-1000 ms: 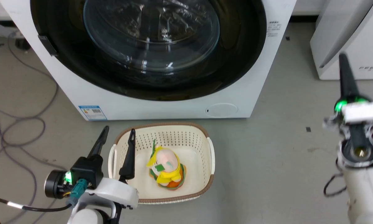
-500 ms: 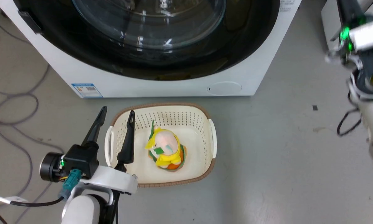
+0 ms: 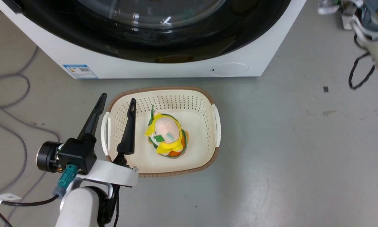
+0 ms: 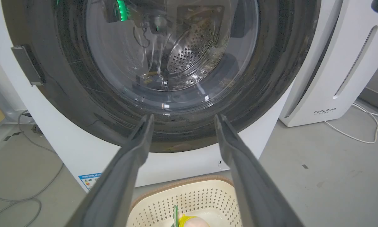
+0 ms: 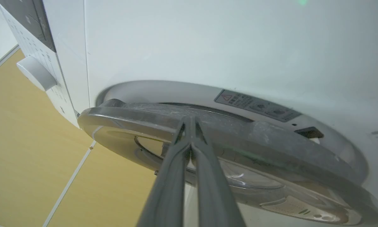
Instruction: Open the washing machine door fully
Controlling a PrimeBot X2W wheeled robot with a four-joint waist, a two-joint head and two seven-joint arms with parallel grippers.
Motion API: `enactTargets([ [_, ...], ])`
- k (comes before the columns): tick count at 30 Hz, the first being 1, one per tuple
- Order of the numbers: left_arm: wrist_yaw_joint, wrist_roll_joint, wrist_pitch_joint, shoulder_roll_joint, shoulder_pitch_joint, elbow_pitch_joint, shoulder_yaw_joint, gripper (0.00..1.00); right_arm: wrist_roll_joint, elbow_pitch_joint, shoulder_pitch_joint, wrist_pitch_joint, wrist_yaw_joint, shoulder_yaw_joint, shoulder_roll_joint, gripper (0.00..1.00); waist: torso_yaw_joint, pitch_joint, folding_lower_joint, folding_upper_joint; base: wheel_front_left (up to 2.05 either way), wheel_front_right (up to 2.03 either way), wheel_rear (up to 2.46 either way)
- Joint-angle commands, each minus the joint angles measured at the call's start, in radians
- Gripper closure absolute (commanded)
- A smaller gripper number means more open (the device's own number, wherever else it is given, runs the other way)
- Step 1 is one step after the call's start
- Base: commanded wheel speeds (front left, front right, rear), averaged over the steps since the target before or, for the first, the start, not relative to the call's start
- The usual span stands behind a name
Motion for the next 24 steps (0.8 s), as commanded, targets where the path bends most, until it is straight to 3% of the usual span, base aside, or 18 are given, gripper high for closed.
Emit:
enactTargets([
  [1, -0.004, -0.005, -0.009, 0.003, -0.02, -0.006, -0.001, 0.0, 0.044, 0.031, -0.055, 0.006, 0.001, 0.03, -0.002, 1.0, 0.002, 0.01, -0.0001, 0.0, 0.0, 0.0, 0.0],
  [9, -0.014, -0.014, -0.026, -0.002, -0.047, -0.005, -0.011, 0.0, 0.187, 0.202, -0.244, 0.076, 0.001, 0.21, 0.008, 1.0, 0.015, 0.051, -0.0001, 0.0, 0.0, 0.0, 0.0],
  [24, -0.033, -0.027, -0.057, -0.016, -0.077, 0.014, -0.031, 0.0, 0.434, 0.367, -0.429, 0.407, 0.001, 0.457, 0.003, 1.0, 0.024, 0.077, -0.0001, 0.0, 0.0, 0.0, 0.0],
])
